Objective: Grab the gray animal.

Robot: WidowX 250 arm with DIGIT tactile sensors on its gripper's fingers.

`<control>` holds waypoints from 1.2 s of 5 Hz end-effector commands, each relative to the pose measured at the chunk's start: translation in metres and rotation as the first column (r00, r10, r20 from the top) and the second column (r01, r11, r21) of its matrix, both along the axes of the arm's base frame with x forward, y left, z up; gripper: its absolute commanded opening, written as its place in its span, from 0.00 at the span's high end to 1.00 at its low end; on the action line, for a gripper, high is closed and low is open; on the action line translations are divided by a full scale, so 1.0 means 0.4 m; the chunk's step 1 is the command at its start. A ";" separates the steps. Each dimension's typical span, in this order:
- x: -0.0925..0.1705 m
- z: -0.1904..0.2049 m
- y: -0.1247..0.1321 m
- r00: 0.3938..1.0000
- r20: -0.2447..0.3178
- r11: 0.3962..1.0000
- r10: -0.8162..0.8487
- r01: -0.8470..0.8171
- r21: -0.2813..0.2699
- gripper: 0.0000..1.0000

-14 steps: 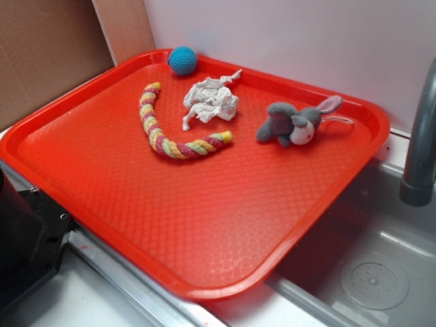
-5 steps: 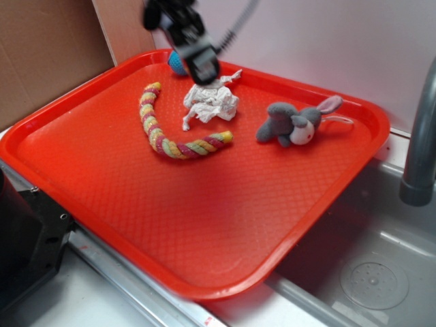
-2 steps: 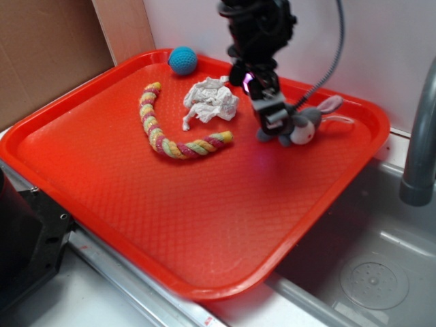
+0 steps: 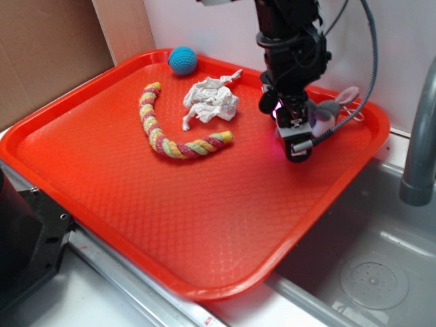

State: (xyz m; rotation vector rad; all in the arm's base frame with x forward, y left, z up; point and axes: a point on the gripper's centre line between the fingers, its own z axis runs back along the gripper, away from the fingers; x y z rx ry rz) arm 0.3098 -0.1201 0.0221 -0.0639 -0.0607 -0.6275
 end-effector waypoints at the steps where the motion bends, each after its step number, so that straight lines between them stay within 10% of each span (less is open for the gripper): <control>1: 0.030 0.025 -0.045 0.998 0.069 1.000 -0.014 0.015 -0.014 0.00; 2: 0.032 0.028 -0.043 0.996 0.083 0.999 -0.017 0.020 -0.037 1.00; 6: -0.063 0.196 0.094 0.925 0.028 0.925 0.379 -0.380 0.035 1.00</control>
